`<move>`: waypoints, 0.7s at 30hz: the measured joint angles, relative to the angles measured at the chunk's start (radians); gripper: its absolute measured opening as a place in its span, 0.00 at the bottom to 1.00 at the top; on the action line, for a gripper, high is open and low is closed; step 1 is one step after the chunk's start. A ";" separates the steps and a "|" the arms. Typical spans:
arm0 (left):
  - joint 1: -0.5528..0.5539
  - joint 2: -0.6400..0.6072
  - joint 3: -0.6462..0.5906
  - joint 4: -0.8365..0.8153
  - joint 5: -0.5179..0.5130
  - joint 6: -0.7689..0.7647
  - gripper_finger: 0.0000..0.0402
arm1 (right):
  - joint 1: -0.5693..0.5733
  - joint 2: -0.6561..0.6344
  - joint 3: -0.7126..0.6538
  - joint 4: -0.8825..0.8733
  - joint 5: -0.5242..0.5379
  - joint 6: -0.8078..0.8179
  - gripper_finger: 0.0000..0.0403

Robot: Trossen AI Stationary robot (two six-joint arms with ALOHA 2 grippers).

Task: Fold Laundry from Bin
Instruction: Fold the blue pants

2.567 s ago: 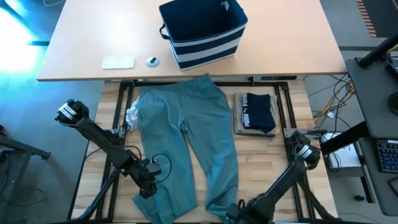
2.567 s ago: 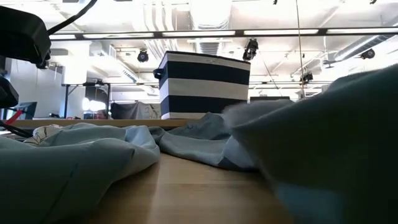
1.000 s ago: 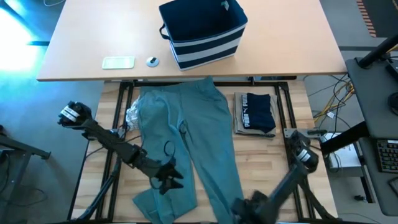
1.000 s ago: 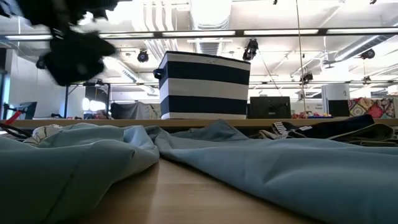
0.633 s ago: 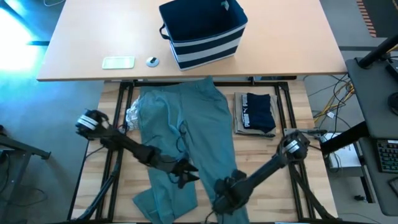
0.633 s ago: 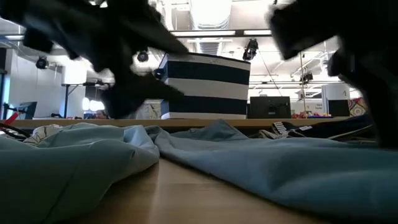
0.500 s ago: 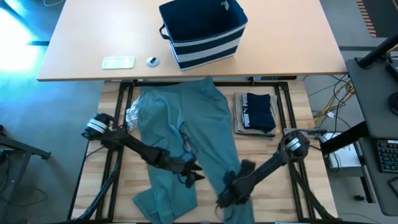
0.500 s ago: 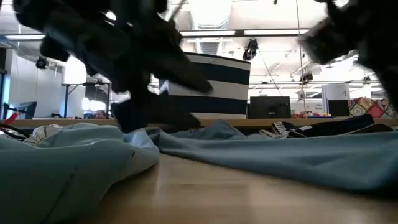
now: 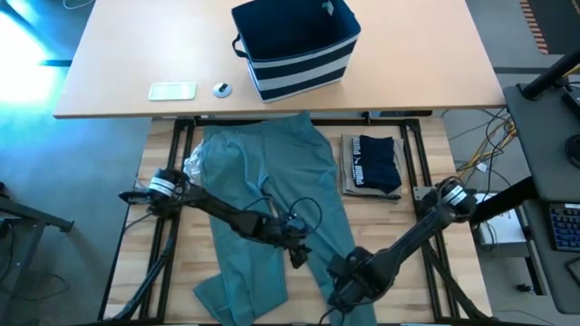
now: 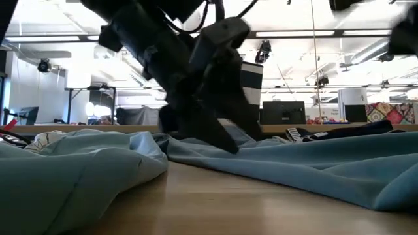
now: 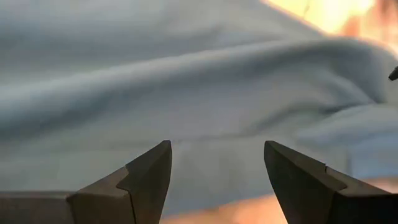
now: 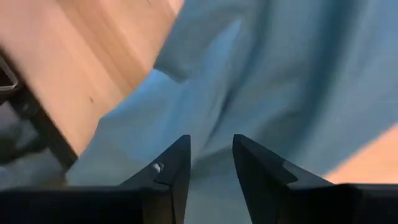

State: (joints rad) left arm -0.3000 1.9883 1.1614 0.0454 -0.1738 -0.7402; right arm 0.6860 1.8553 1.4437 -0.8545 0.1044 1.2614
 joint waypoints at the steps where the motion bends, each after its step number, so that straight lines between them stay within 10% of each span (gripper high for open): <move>1: 0.000 -0.009 0.000 -0.019 0.000 0.003 0.59 | 0.002 0.009 -0.018 0.044 -0.010 0.035 0.28; 15: -0.057 -0.232 -0.137 -0.162 0.003 0.019 0.59 | 0.002 0.048 -0.059 0.161 -0.079 0.254 0.48; 21: -0.091 -0.269 -0.162 -0.137 0.004 0.024 0.59 | 0.000 0.069 -0.054 0.182 -0.105 0.250 0.33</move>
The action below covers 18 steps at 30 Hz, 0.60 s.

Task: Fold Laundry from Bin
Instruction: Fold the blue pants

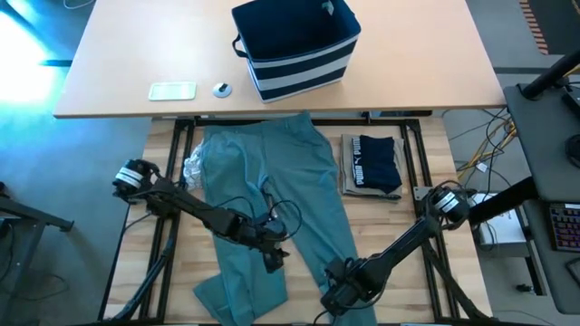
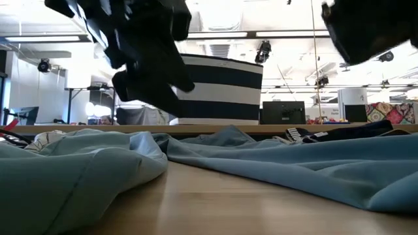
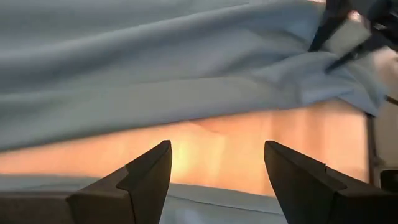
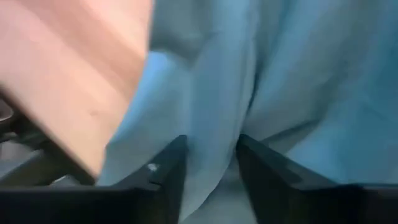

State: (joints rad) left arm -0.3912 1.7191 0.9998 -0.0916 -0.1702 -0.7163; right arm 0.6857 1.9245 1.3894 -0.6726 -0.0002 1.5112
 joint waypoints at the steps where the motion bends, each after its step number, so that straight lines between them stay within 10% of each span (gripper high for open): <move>1: -0.008 0.002 0.000 0.024 0.015 0.022 0.59 | -0.001 -0.005 0.006 0.000 0.000 0.000 0.27; 5: -0.029 0.023 0.000 0.186 0.152 0.114 0.59 | -0.001 -0.032 0.040 -0.003 0.000 -0.009 0.06; 18: -0.018 0.177 0.155 0.383 0.244 0.442 0.59 | -0.026 -0.041 0.157 -0.001 0.028 -0.271 0.02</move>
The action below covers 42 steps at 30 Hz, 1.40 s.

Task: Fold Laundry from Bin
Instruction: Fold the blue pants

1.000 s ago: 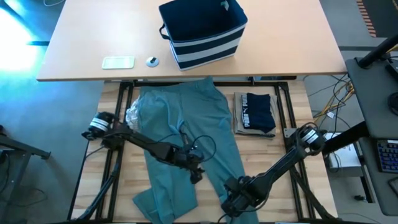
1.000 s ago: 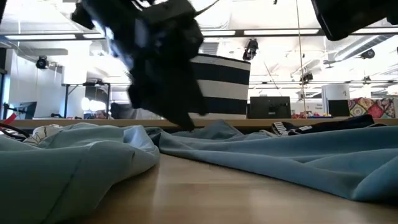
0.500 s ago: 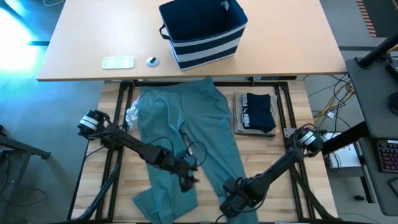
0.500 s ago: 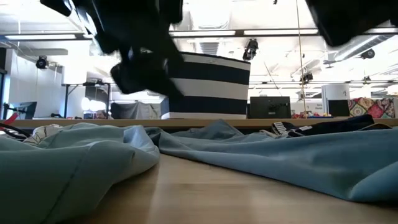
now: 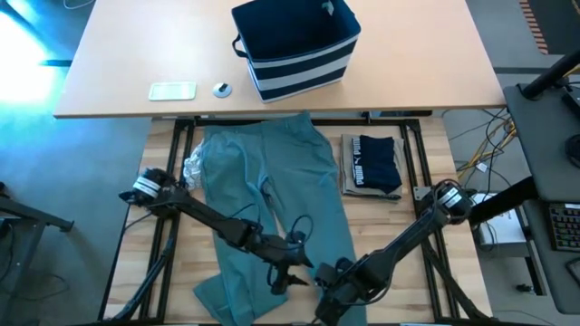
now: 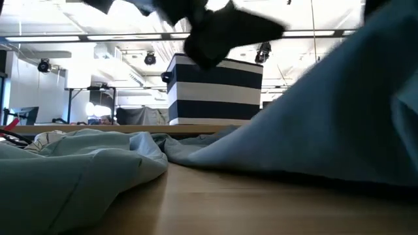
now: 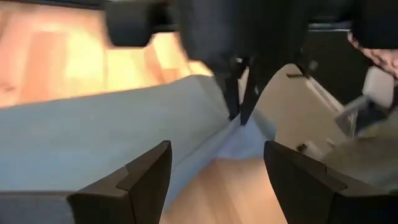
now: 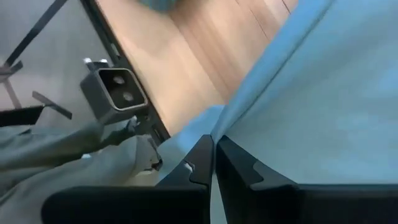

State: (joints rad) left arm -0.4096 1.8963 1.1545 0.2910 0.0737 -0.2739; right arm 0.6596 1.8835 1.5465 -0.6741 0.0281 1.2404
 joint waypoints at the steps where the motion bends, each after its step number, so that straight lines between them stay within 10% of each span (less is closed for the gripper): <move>1: 0.003 0.018 0.033 -0.034 0.012 0.015 0.59 | -0.004 0.000 0.004 0.002 0.000 -0.017 0.02; 11: 0.013 0.203 0.337 -0.422 0.076 0.168 0.55 | -0.005 0.000 0.004 -0.007 -0.016 -0.090 0.02; 23: 0.009 0.227 0.363 -0.410 -0.094 0.184 0.36 | 0.037 -0.017 0.035 -0.001 0.013 -0.058 0.02; 42: -0.032 0.253 0.364 -0.258 -0.180 0.275 0.40 | 0.082 -0.023 0.066 -0.069 0.062 0.058 0.07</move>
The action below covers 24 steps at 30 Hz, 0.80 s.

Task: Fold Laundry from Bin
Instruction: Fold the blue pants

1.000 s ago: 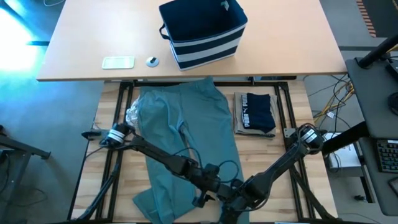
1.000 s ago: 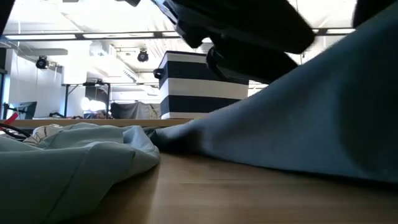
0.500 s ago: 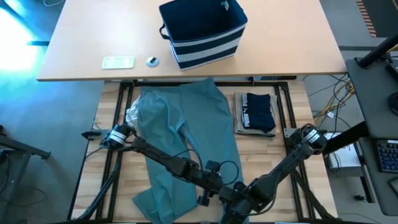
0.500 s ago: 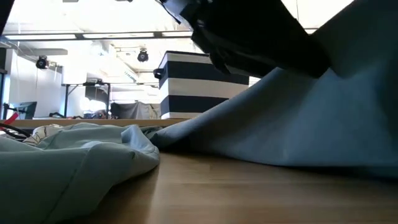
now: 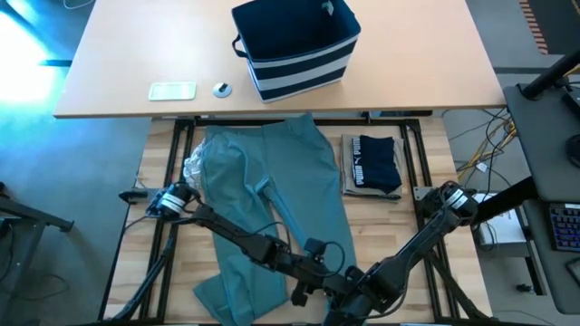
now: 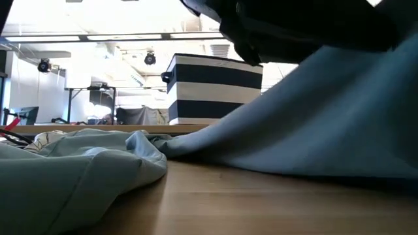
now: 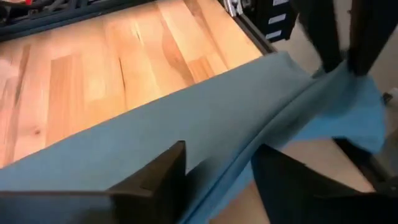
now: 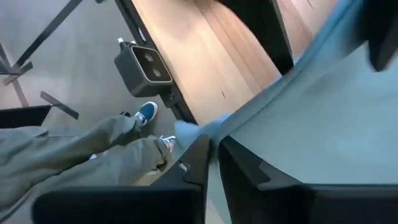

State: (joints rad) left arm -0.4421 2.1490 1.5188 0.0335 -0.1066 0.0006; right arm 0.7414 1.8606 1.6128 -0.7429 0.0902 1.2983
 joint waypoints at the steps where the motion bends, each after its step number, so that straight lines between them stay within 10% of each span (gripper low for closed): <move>1: 0.000 0.000 0.000 -0.001 0.000 -0.006 0.36 | 0.000 0.000 0.007 -0.012 0.000 0.000 0.09; 7: 0.000 -0.022 -0.001 -0.093 0.004 -0.062 0.03 | 0.009 0.000 0.065 -0.135 0.000 0.019 0.23; 14: -0.024 -0.128 -0.001 -0.287 -0.046 -0.052 0.01 | 0.071 -0.002 0.024 -0.267 0.035 0.106 0.36; 24: -0.083 -0.250 -0.003 -0.470 -0.140 -0.066 0.00 | 0.049 0.000 -0.281 0.243 0.171 -0.099 0.40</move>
State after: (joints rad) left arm -0.5246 1.8988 1.5162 -0.4367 -0.2466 -0.0658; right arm 0.7908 1.8610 1.3315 -0.5003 0.2611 1.1994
